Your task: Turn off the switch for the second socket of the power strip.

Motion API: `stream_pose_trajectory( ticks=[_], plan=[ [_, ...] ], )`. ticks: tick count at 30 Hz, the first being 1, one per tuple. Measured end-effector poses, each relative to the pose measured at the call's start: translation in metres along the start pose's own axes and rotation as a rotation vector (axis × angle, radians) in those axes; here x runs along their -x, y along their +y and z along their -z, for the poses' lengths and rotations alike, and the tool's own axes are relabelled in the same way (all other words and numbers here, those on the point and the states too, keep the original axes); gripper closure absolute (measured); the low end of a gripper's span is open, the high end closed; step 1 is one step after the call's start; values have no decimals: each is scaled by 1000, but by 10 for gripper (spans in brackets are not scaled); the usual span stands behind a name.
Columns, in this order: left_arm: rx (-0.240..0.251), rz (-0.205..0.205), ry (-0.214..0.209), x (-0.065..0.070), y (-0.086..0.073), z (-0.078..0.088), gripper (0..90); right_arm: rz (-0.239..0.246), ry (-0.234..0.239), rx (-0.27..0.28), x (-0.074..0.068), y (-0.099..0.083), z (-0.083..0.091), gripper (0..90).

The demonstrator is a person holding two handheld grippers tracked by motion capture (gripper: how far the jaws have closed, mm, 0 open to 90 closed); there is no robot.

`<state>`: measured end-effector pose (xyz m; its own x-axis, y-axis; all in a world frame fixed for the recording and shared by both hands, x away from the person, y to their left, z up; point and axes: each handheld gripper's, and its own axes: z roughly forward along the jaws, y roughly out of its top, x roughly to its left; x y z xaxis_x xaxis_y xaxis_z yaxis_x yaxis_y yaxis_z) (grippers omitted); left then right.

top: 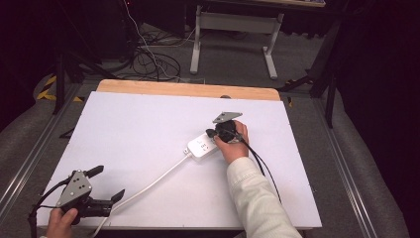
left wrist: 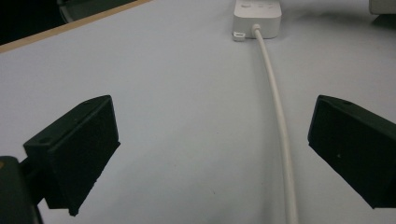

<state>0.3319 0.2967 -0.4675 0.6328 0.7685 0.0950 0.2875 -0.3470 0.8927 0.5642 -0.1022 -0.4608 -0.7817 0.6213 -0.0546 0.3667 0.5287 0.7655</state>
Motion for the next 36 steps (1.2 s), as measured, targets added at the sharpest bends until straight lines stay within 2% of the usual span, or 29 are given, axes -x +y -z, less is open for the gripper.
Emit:
stream_pose_trajectory(
  ticks=[13,23,27,36],
  plan=[
    [-4,2,-5,1,0,0,24,32,-32,-24,-6,1,-2,900],
    [-2,1,-5,1,0,-1,24,11,-35,-30,-6,2,-2,900],
    [-3,-5,-4,1,0,-1,24,-14,-25,-36,-4,2,-2,900],
    [-2,-3,-7,2,0,0,24,-35,-14,-49,-3,3,-3,900]
  ],
)
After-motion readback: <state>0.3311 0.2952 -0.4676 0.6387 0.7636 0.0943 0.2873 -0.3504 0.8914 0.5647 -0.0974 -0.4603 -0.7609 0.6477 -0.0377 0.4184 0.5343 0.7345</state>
